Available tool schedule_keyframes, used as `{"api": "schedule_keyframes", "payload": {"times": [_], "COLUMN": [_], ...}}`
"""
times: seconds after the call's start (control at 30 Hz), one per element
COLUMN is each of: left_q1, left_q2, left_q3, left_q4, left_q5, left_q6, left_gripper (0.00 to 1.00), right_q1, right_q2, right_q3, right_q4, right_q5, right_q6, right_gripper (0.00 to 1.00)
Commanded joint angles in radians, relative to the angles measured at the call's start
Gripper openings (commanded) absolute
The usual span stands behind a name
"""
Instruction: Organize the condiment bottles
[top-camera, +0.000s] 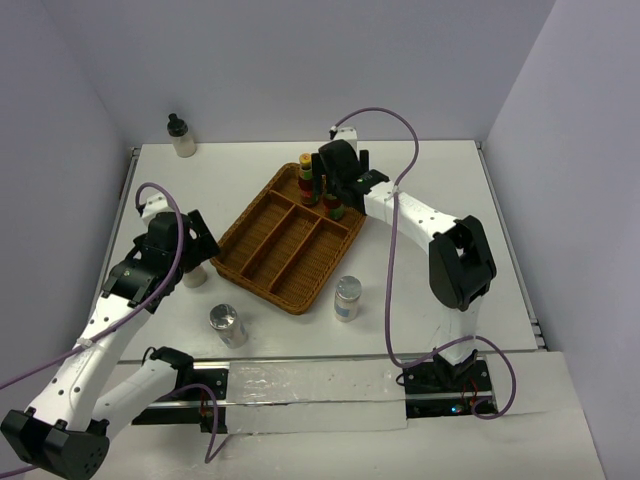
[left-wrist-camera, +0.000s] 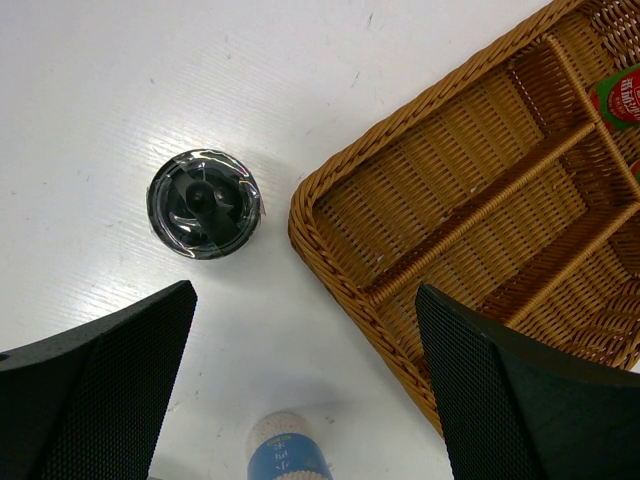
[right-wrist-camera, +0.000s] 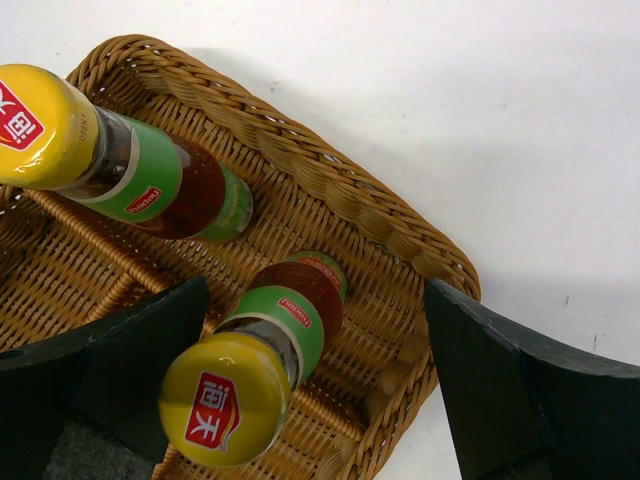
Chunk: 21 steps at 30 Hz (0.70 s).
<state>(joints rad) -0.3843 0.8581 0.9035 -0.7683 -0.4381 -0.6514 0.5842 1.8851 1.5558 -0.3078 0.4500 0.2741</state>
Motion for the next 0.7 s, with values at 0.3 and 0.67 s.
{"api": "schedule_keyframes", "payload": {"times": [0.3, 0.67], "left_q1": [-0.001, -0.001], "left_q2": [-0.020, -0.011], "left_q3": [0.022, 0.030], "left_q4": [0.006, 0.000], "left_q5": [0.007, 0.006], "left_q6": [-0.021, -0.020], "left_gripper": [1.00, 0.99], "right_q1": [-0.006, 0.007], "right_q2": [-0.014, -0.045], "right_q3": [0.033, 0.088], "right_q4": [0.003, -0.027], "right_q5": [0.018, -0.053], "right_q6": [-0.004, -0.004], "right_gripper": [0.97, 1.00]}}
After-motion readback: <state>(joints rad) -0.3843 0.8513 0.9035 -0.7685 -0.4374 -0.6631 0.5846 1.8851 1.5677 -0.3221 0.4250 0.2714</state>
